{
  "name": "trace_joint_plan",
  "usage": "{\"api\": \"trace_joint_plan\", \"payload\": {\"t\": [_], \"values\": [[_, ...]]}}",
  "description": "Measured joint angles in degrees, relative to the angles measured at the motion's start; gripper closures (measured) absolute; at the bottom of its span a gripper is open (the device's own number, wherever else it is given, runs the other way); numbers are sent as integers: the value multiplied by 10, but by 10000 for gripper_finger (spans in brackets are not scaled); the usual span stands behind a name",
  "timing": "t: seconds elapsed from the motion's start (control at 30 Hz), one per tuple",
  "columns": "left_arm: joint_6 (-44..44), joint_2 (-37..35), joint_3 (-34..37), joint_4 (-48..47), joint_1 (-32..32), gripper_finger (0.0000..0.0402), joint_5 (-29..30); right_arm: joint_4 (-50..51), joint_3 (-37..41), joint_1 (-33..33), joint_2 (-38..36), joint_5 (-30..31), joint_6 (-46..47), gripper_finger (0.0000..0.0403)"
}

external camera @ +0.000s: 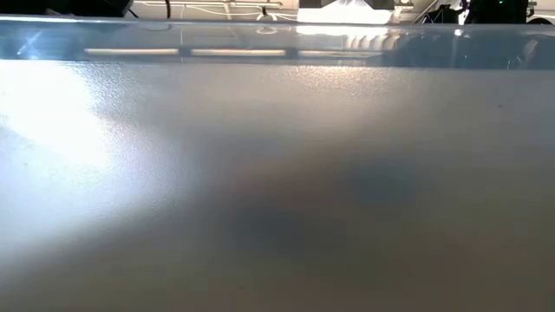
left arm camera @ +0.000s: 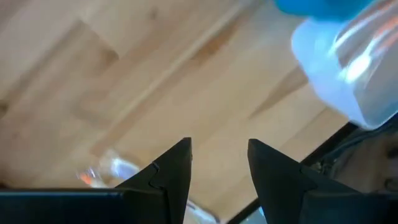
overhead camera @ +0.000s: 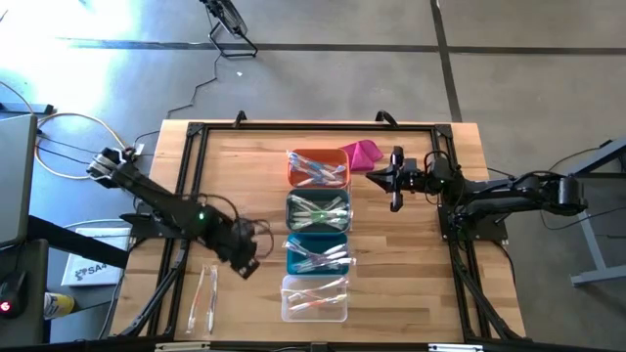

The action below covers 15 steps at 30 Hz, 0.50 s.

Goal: Pick & Place Toothbrushes
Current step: Put the purple toothbrush into the blue bin

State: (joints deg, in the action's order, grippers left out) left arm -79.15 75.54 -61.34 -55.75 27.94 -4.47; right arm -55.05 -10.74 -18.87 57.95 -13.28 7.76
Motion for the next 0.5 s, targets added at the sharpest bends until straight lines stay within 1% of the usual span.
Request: {"api": "trace_joint_plan", "payload": {"t": [0.1, 0.17, 0.37, 0.43, 0.5], "values": [[-57, 26, -7, 5, 45, 247, 1, 1, 0, 2, 0, -13, 0, 400], [-111, 38, -7, 2, 77, 247, 4, 3, 0, 6, 0, -19, 1, 400], [-281, 68, -6, 0, 172, 247, 43, 4, 0, 26, 0, -19, 0, 400], [-334, 73, -6, -4, 196, 247, 57, 1, 0, 31, 0, -20, 0, 400], [-387, 76, -6, -3, 209, 247, 58, -6, 0, 33, 0, -20, 0, 400]]}}
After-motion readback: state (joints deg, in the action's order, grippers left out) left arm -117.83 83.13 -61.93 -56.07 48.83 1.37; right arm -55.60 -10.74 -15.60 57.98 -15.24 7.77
